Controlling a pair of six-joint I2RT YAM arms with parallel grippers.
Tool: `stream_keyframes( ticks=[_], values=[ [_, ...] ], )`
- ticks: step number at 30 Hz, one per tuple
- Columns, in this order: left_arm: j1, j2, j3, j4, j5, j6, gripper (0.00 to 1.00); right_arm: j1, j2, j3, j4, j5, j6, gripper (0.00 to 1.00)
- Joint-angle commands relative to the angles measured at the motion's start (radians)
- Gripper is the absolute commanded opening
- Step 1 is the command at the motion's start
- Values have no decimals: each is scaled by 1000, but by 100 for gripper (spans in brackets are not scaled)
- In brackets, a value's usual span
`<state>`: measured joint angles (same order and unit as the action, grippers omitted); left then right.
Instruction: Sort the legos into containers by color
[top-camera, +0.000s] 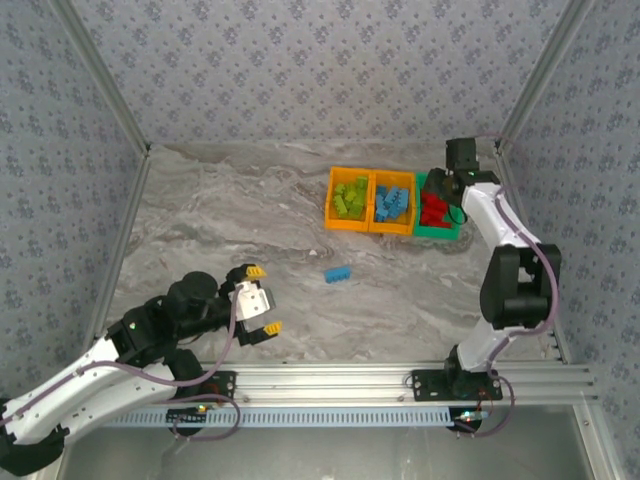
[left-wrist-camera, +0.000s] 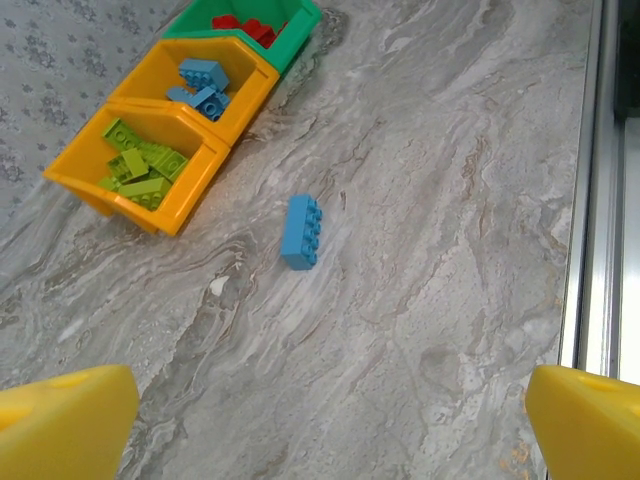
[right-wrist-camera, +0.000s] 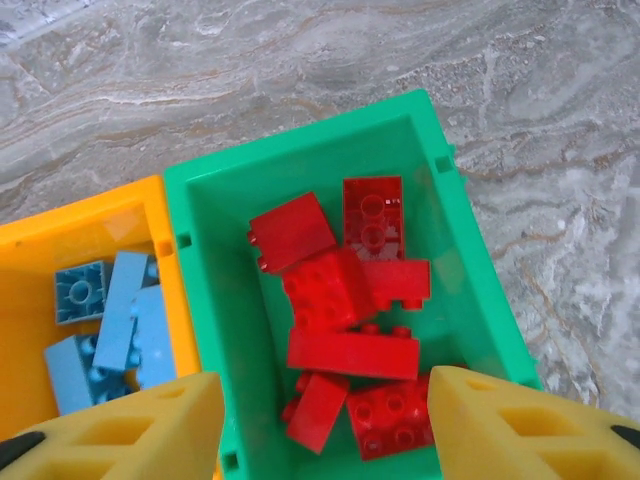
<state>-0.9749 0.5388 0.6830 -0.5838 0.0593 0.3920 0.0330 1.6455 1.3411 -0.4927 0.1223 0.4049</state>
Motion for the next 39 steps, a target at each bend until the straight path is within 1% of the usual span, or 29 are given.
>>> stream_keyframes(
  ticks=[1, 4, 6, 8, 10, 11, 13, 17, 19, 22, 24, 27, 30, 32, 35, 39],
  values=[
    [7, 0, 9, -10, -2, -11, 99, 4, -192, -90, -57, -36, 37, 70],
    [10, 2, 11, 3, 2, -28, 99, 27, -382, -214, -70, -102, 60, 73],
    [19, 11, 19, 11, -1, -58, 99, 59, -505, -277, -76, -139, 69, 77],
    [21, 41, 51, 14, -55, -128, 99, 117, -629, -343, -89, -176, 73, 81],
    [22, 101, 100, 21, -165, -250, 99, 194, -737, -387, -136, -211, 71, 85],
    [22, 132, 115, 29, -199, -296, 99, 231, -773, -399, -162, -226, 67, 86],
    [21, 209, 140, 60, -229, -362, 99, 307, -825, -408, -244, -275, 74, 91],
    [24, 393, 177, 171, -225, -426, 99, 423, -839, -399, -352, -451, 74, 98],
    [29, 520, 217, 203, -208, -449, 99, 488, -833, -392, -393, -495, 72, 100],
    [50, 717, 304, 220, -139, -482, 99, 562, -826, -391, -424, -491, 74, 100],
    [60, 837, 365, 226, -81, -497, 99, 593, -821, -399, -422, -486, 82, 100],
    [62, 1002, 446, 224, -74, -491, 99, 623, -807, -413, -412, -449, 97, 100],
    [66, 1127, 509, 230, -80, -457, 92, 631, -791, -422, -410, -430, 100, 100],
    [74, 1190, 533, 245, -56, -439, 84, 633, -786, -428, -401, -427, 100, 100],
    [83, 1256, 566, 237, -5, -434, 75, 633, -784, -428, -397, -414, 102, 100],
    [84, 1316, 587, 225, 36, -430, 67, 633, -780, -429, -387, -398, 102, 100]
  ],
)
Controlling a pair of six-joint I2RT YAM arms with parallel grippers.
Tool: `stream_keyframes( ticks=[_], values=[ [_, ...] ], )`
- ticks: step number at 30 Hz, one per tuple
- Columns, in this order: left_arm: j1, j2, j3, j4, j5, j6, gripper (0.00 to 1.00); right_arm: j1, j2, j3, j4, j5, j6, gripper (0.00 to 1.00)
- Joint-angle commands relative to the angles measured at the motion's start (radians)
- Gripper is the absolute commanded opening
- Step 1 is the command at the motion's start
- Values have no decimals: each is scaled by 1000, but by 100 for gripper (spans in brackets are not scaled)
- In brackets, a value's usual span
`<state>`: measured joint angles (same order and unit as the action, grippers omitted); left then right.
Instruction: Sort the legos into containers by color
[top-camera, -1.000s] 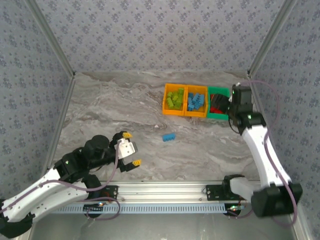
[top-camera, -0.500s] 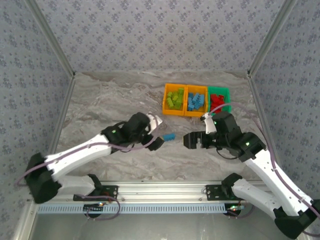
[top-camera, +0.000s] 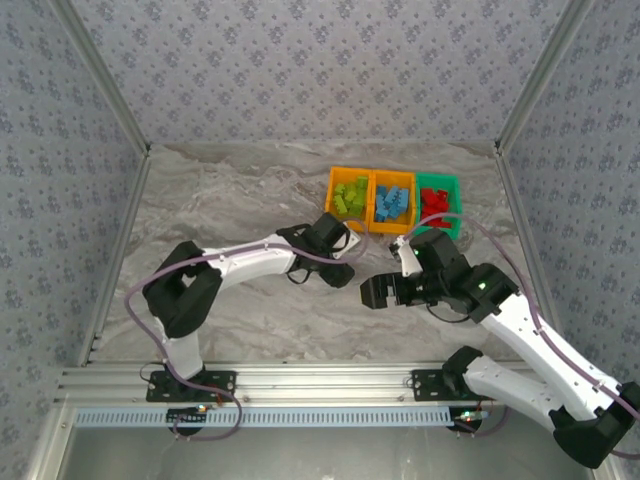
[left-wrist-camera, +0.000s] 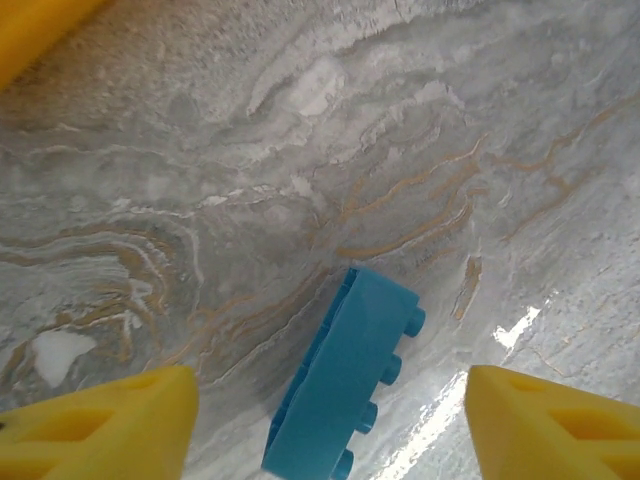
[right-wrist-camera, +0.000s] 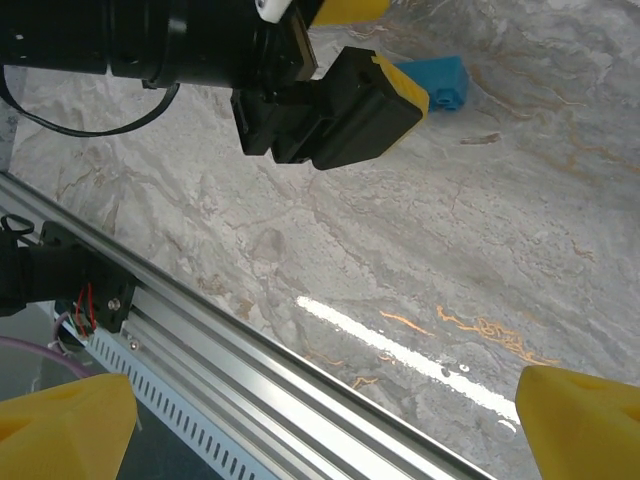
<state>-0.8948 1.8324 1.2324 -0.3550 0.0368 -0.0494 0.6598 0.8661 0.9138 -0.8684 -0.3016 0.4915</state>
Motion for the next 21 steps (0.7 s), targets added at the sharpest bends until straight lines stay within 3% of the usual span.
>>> stream_keyframes(
  ticks=[1, 5, 9, 13, 18, 21],
  values=[
    [4, 32, 38, -1, 68, 12, 64, 7, 1, -4, -9, 28, 16, 100],
    [6, 81, 45, -10, 109, 18, 50, 7, 13, -2, -6, 28, 16, 100],
    [6, 110, 43, -12, 131, 12, 44, 6, 12, -1, -11, 34, 21, 100],
    [6, 113, 36, -4, 130, 13, 28, 6, 13, 0, -11, 41, 25, 100],
    [-3, 25, 43, 4, 139, 4, 22, 7, 6, 9, -17, 47, 24, 100],
    [-7, -50, 79, 50, 134, -2, 22, 6, -28, 24, -20, 118, 35, 100]
  ],
)
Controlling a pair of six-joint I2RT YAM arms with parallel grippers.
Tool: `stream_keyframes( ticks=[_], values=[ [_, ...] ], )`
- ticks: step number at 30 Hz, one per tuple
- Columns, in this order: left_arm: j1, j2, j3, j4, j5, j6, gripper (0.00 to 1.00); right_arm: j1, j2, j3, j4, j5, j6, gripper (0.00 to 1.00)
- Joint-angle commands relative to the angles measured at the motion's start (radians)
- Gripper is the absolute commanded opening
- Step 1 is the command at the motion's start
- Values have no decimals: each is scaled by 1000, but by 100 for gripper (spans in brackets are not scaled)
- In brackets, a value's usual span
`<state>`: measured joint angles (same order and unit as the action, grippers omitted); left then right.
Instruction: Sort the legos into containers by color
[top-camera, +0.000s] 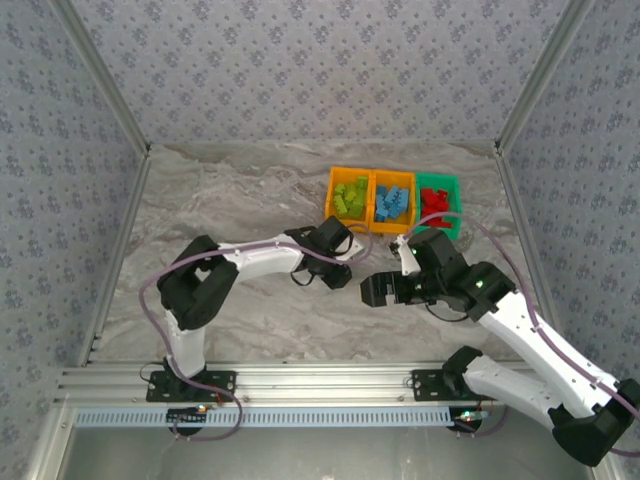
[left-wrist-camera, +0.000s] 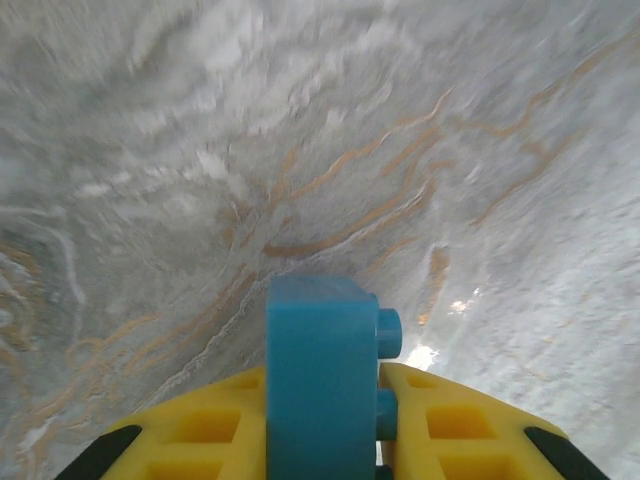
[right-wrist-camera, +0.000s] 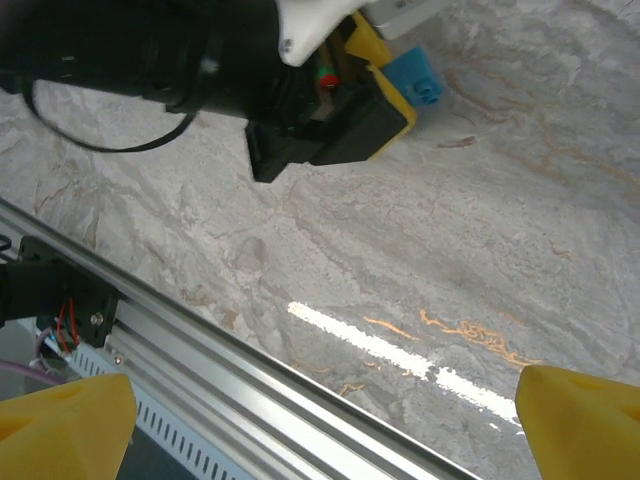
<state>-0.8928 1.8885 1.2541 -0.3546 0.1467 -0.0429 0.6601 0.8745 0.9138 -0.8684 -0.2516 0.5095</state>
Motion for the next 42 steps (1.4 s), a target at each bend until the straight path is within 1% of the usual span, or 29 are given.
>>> stream_keyframes(
  ticks=[1, 4, 5, 7, 11, 12, 15, 17, 19, 20, 21, 23, 25, 27, 29, 30, 31, 33, 35, 36, 37, 39, 40, 42],
  values=[
    [-10, -115, 85, 68, 10, -9, 22, 6, -56, 31, -23, 123, 25, 100],
    [-4, -62, 214, 91, -61, 22, 21, 7, -126, 45, -46, 318, 68, 100],
    [3, -22, 265, 104, -69, 31, 21, 3, -146, 47, -58, 366, 83, 100],
    [18, 70, 372, 137, -82, 45, 20, -2, -182, 42, -52, 414, 96, 100],
    [52, 280, 642, 138, -97, 34, 19, -7, -198, 40, -35, 418, 101, 100],
    [55, 318, 687, 137, -103, 35, 18, -7, -195, 43, -41, 419, 103, 100],
    [62, 445, 898, 117, -140, 104, 17, -9, -199, 35, -61, 429, 107, 100],
    [69, 541, 1061, 66, -172, 142, 19, -10, -207, 24, -70, 436, 112, 100],
    [82, 627, 1223, -16, -173, 140, 25, -10, -216, 17, -75, 438, 112, 100],
    [85, 661, 1290, -57, -177, 138, 33, -11, -220, 14, -78, 440, 112, 100],
    [85, 682, 1332, -86, -186, 138, 40, -11, -224, 10, -80, 444, 112, 100],
    [83, 681, 1345, -115, -188, 134, 44, -11, -232, 1, -84, 456, 112, 100],
    [71, 624, 1266, -95, -185, 131, 45, -12, -241, -18, -84, 474, 112, 100],
    [57, 518, 1112, -8, -191, 135, 45, -14, -244, -33, -81, 506, 113, 100],
    [49, 351, 825, 186, -187, 125, 45, -14, -246, -56, -54, 570, 111, 100],
    [48, 267, 713, 270, -183, 114, 45, -15, -246, -72, -38, 611, 99, 100],
    [46, 174, 546, 366, -180, 96, 46, -15, -246, -85, -14, 659, 84, 100],
    [45, 7, 285, 526, -182, 62, 50, -21, -240, -133, 62, 799, 40, 100],
    [34, -163, 40, 626, -233, 58, 55, -40, -223, -201, 207, 925, -57, 100],
    [28, -229, -41, 636, -274, 65, 57, -57, -210, -240, 294, 965, -112, 100],
    [25, -314, -134, 630, -326, 71, 58, -85, -190, -288, 421, 996, -170, 100],
    [26, -455, -283, 615, -444, 78, 61, -163, -141, -380, 654, 993, -275, 100],
    [32, -530, -361, 610, -501, 86, 64, -209, -110, -417, 760, 966, -300, 100],
    [61, -659, -481, 592, -561, 99, 73, -341, -28, -487, 944, 872, -311, 100]
  ],
)
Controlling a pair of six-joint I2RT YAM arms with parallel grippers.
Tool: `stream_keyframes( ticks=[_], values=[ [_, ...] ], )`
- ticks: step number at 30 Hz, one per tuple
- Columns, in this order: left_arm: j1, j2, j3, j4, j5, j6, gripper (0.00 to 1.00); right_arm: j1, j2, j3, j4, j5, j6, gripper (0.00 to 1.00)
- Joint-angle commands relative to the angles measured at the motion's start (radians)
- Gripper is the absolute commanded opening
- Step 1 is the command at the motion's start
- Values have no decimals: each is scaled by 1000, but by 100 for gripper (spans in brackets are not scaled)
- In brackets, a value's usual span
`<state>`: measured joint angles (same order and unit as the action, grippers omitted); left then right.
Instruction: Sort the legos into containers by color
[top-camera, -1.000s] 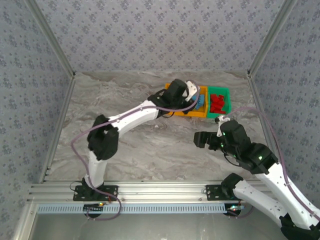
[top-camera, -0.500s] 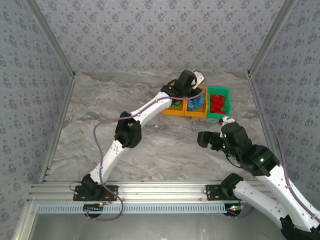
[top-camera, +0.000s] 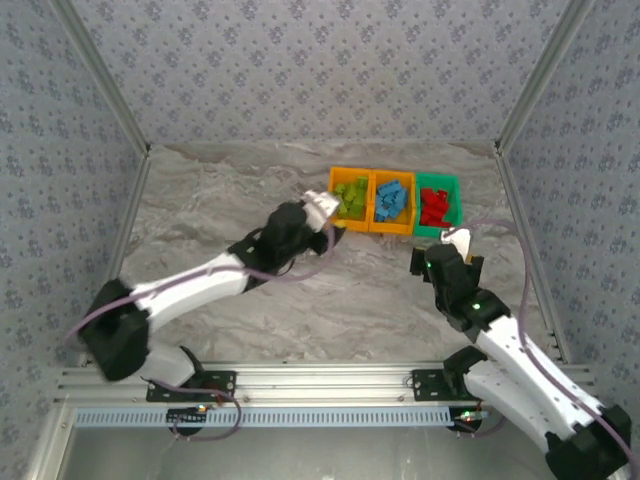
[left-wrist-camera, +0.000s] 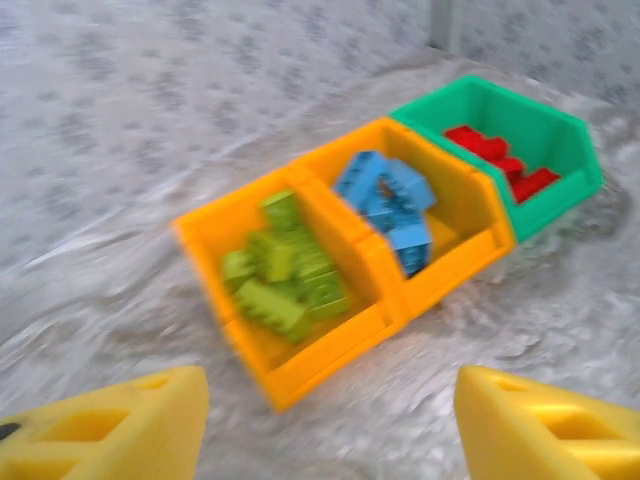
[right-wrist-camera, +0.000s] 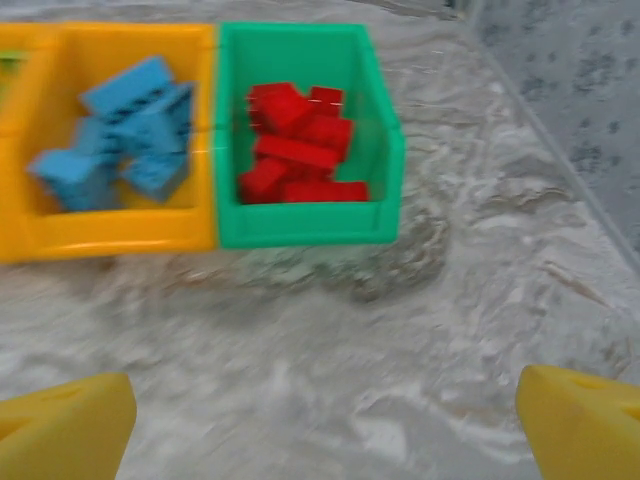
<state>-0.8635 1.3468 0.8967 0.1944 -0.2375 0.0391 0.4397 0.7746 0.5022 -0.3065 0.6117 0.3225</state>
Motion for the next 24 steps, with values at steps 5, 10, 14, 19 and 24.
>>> stream_keyframes(
  ticks=[5, 10, 14, 19, 24],
  values=[
    [180, -368, -349, 10, -266, 54, 92, -306, 309, -129, 730, -181, -210, 100],
    [331, -470, -490, 64, -231, 63, 99, -325, 619, -113, 1023, -281, -403, 98],
    [415, -473, -540, 98, -246, 91, 99, -405, 702, -97, 1059, -352, -340, 97],
    [614, -433, -621, 241, -125, 22, 99, -455, 757, -145, 1193, -461, -316, 100],
    [804, -186, -648, 498, 32, -81, 99, -443, 748, -134, 1154, -428, -318, 100]
  ],
)
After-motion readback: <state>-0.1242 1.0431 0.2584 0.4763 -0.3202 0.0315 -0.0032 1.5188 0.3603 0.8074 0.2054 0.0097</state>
